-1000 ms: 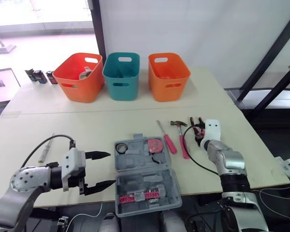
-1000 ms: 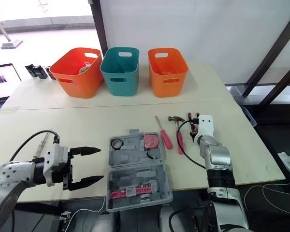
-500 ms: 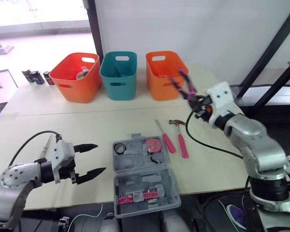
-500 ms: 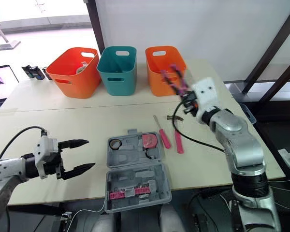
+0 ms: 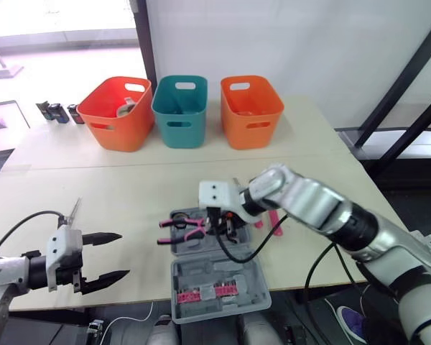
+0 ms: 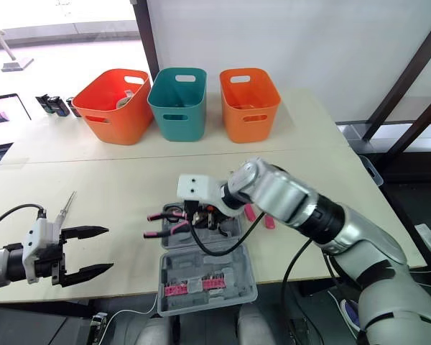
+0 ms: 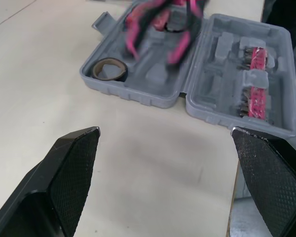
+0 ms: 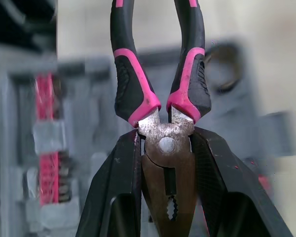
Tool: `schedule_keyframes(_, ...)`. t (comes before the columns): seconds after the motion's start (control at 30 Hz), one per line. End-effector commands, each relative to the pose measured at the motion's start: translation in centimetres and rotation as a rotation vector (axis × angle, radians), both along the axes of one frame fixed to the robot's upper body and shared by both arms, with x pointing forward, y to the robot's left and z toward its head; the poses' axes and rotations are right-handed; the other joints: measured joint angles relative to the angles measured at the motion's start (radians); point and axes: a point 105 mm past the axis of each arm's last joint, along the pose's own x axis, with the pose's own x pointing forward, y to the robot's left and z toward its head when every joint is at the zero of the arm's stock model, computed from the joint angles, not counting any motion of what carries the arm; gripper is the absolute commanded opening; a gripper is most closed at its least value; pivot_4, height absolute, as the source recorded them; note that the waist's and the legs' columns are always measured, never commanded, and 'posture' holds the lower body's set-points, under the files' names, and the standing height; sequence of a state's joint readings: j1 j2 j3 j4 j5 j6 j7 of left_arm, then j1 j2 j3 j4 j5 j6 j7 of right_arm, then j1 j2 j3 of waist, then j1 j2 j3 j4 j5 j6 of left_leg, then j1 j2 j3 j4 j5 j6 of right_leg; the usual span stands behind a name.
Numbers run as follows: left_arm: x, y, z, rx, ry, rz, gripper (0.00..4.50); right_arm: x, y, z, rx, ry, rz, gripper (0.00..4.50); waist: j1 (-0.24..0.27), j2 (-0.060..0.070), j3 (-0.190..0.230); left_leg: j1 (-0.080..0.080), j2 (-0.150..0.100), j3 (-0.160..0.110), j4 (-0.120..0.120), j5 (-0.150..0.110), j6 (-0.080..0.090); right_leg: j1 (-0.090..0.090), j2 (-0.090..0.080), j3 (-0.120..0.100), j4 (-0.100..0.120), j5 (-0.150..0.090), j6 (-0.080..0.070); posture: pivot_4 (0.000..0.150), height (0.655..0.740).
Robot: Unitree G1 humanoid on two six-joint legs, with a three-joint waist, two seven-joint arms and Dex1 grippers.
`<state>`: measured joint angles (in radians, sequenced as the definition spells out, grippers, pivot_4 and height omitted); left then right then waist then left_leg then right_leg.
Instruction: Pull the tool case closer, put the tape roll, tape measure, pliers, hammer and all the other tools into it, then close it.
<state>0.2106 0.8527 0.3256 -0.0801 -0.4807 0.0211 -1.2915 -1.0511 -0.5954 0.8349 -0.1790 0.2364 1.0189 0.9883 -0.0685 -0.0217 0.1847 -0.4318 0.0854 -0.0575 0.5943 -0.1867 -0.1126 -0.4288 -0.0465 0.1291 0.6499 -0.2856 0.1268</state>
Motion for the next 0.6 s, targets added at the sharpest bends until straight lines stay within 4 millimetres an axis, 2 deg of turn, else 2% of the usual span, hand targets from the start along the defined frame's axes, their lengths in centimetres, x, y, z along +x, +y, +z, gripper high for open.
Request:
schedule_keyframes(0.03,0.0,-0.5,0.7,0.013,-0.035,-0.020,4.50,1.7,0.2,0.9,-0.060,-0.098,0.022,0.96,-0.001,0.000,0.000,0.000,0.000,0.000,0.000,0.000,0.000,-0.001,0.000,0.000,0.000,0.000,0.000,0.150,0.7400)
schedule_keyframes(0.17,-0.2,-0.5,0.9,0.010,-0.039,-0.018,4.50,2.4,0.3,0.3,-0.103,-0.102,0.038,0.96,-0.005,0.000,0.000,0.000,0.001,0.000,-0.001,0.000,0.000,-0.002,0.001,0.000,0.002,0.000,0.001,0.150,0.7400)
schedule_keyframes(0.6,-0.1,-0.8,1.0,0.006,-0.047,-0.010,4.50,1.1,0.2,-0.7,-0.129,-0.048,0.120,0.96,-0.002,0.000,0.000,0.000,0.001,-0.001,0.000,0.000,0.000,-0.001,0.001,0.000,0.003,0.000,0.001,0.150,0.7400)
